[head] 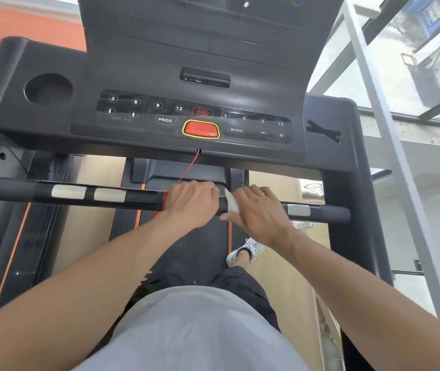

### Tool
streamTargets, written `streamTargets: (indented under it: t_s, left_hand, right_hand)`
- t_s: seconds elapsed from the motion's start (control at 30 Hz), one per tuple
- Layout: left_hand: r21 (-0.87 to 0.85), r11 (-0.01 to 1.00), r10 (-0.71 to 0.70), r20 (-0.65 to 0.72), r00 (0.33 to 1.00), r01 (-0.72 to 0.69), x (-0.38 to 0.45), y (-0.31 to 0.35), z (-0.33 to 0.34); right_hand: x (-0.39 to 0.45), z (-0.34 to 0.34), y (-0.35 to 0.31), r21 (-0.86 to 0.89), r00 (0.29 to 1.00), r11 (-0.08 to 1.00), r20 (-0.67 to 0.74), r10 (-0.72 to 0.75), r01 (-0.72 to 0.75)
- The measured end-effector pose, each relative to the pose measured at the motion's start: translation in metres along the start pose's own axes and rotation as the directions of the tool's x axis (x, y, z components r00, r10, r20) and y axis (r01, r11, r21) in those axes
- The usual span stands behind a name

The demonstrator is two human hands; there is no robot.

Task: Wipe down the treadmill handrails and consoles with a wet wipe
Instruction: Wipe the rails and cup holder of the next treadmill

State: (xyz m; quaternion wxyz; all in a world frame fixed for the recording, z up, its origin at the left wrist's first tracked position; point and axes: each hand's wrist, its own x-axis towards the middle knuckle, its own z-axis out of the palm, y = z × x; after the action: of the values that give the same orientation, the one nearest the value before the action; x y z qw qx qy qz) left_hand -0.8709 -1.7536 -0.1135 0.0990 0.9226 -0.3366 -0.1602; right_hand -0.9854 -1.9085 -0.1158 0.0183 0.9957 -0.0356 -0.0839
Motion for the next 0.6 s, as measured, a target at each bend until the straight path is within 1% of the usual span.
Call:
streamTargets:
  t_s: [0.1,0.13,0.17,0.2,0.27,0.3,0.37,0.47,0.53,0.57,0.6]
  left_hand:
    - [0.064,0.998,0.031,-0.020,0.999,-0.029,0.000,0.000,0.004]
    - [0.070,0.997,0.029,-0.024,0.999,-0.027,0.000,0.002,0.004]
    - [0.079,0.997,0.020,-0.024,1.000,-0.018,0.001,0.003,0.003]
    - [0.086,0.996,0.006,-0.017,1.000,-0.004,0.002,0.004,0.003]
    - [0.093,0.996,-0.012,-0.005,1.000,0.012,0.003,0.006,0.003]
    - [0.096,0.995,-0.012,0.000,1.000,0.012,0.003,0.006,0.004]
    - [0.101,0.995,0.006,0.005,1.000,-0.006,0.002,0.008,0.003]
    - [0.135,0.989,0.053,0.011,0.999,-0.054,0.003,0.008,0.003]
    - [0.131,0.990,0.055,0.003,0.998,-0.055,-0.001,0.005,0.004]
    - [0.128,0.990,0.060,-0.016,0.998,-0.058,-0.002,0.004,0.006]
    - [0.128,0.990,0.065,-0.031,0.997,-0.060,-0.003,0.003,0.006]
  right_hand:
    - [-0.032,0.000,0.038,-0.070,0.993,0.991,0.038,0.115,-0.112]
    - [-0.042,-0.003,0.045,-0.038,0.987,0.988,0.053,0.154,-0.152]
    - [-0.046,-0.006,0.047,0.014,0.983,0.984,0.058,0.177,-0.178]
    - [-0.046,-0.011,0.044,0.118,0.978,0.971,0.040,0.205,-0.208]
    - [-0.035,-0.018,0.024,0.375,0.963,0.892,0.002,0.270,-0.251]
    - [-0.027,-0.017,0.011,0.454,0.960,0.858,-0.022,0.280,-0.240]
    - [-0.015,-0.008,-0.019,0.519,0.951,0.831,-0.103,0.291,-0.198]
    - [-0.014,0.010,-0.041,0.625,0.890,0.762,-0.236,0.389,-0.167]
    - [-0.022,0.014,-0.039,0.712,0.875,0.685,-0.222,0.429,-0.155]
    - [-0.027,0.013,-0.034,0.725,0.882,0.672,-0.208,0.422,-0.151]
    - [-0.031,0.012,-0.027,0.707,0.901,0.695,-0.206,0.382,-0.133]
